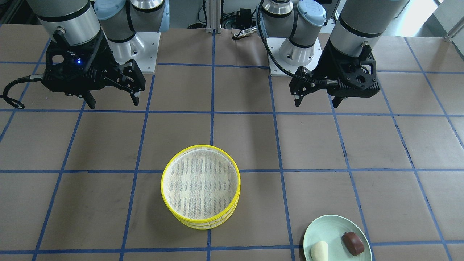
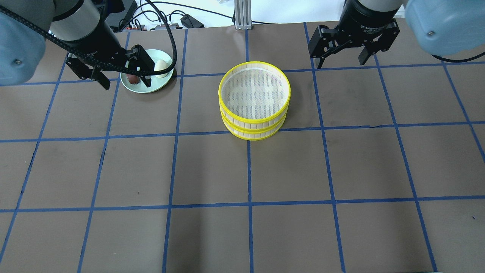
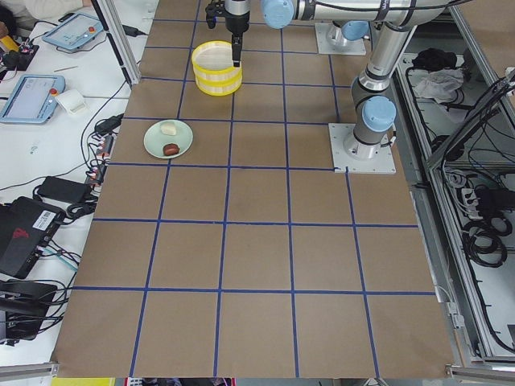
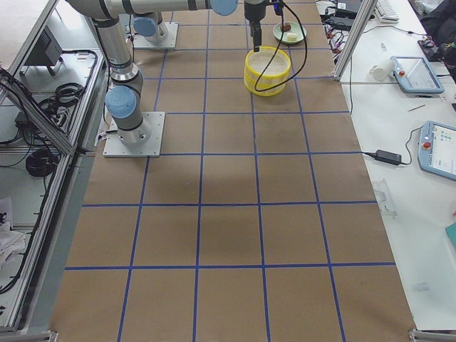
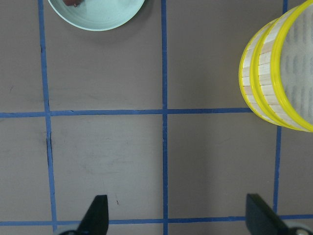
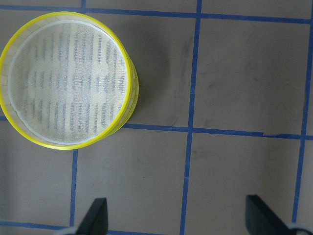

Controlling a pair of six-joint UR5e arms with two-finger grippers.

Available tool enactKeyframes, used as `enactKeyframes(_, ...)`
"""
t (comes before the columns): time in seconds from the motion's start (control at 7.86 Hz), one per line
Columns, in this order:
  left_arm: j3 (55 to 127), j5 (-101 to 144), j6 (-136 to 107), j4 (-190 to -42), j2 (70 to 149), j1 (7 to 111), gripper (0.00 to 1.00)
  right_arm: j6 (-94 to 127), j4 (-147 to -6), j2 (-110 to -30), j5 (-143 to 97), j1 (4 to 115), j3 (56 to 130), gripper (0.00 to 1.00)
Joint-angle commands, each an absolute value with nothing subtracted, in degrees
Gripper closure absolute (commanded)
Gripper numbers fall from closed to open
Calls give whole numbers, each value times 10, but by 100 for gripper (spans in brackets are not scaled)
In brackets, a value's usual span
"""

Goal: Place buns in different layers of steamer
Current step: 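Move the left gripper over the white bun on the green plate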

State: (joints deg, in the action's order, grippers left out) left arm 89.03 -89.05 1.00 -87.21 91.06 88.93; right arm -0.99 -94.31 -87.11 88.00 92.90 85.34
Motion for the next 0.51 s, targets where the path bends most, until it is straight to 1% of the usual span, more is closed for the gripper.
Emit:
enactKeyframes(0.0,890,-896,20,-870,911,885,0,-10,-943,-871,881,929,853,0)
enactKeyframes(0.38,890,-904,20,-870,909,865,0,-10,-943,-872,880,929,853,0)
